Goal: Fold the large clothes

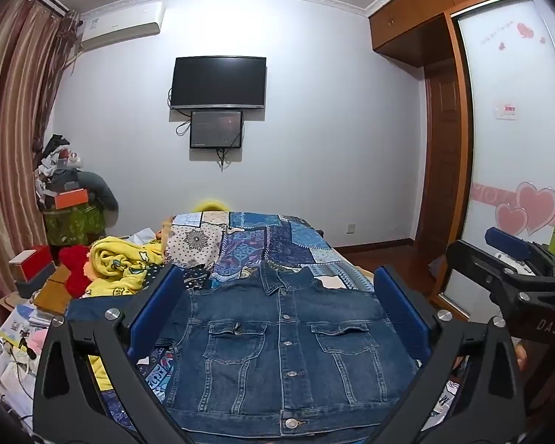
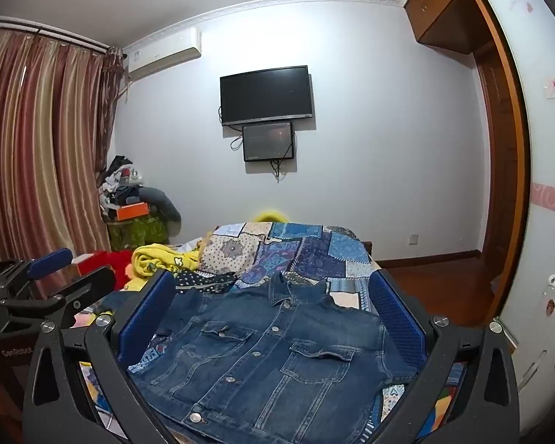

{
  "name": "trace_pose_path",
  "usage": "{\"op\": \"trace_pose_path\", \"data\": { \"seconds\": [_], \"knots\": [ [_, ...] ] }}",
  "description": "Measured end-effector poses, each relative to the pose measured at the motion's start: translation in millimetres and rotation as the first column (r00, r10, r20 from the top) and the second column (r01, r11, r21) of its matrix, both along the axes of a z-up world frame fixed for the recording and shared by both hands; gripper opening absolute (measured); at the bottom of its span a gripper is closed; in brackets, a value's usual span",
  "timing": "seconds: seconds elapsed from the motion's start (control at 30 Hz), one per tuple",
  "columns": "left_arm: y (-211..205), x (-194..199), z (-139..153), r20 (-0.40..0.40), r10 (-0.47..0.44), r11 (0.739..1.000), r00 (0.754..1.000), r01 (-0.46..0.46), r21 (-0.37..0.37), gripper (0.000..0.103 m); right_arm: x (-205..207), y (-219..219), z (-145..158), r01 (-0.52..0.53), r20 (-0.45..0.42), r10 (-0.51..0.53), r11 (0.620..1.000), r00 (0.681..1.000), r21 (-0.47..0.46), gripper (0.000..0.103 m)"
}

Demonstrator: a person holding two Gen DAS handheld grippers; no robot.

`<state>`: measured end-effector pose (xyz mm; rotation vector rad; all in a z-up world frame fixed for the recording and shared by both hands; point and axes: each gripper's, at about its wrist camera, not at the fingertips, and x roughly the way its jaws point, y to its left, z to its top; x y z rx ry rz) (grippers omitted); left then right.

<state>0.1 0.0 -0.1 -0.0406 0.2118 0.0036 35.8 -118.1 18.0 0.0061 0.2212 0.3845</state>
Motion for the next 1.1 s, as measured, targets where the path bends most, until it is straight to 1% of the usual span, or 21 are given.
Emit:
{"op": "trace_pose_path", "data": {
  "seconds": [0.23, 0.3, 0.47, 0.5, 0.53, 1.1],
  "knots": [
    [-3, -2, -1, -0.003, -0.006, 1.000, 1.000, 0.006, 0.006, 0.103, 0, 2, 0, 0.004, -0.002, -0.004, 1.000, 1.000, -0.006, 0.103],
    [7, 3, -5, -0.010, 0.001, 1.000, 1.000, -0.001, -0.001, 0.103, 0, 1, 0, 0.008, -0.002, -0.008, 1.000, 1.000, -0.006, 0.103],
    [11, 5, -9, -0.011, 0.012, 1.000, 1.000, -0.012, 0.006, 0.103, -3, 5, -4, 0.004, -0.002, -0.004, 1.000, 1.000, -0.010, 0.103],
    [4, 6, -4, -0.015, 0.016, 1.000, 1.000, -0.016, 0.011, 0.103, -4, 6, -5, 0.006, -0.002, -0.006, 1.000, 1.000, -0.010, 0.103],
    [2, 7, -4, -0.015, 0.017, 1.000, 1.000, -0.017, 0.015, 0.103, -1, 5, -2, 0.008, -0.003, -0.009, 1.000, 1.000, -0.010, 0.103],
    [-3, 6, -2, -0.012, 0.026, 0.999, 1.000, -0.026, 0.019, 0.103, 1, 4, -2, 0.011, -0.005, -0.011, 1.000, 1.000, -0.005, 0.103]
  ]
}}
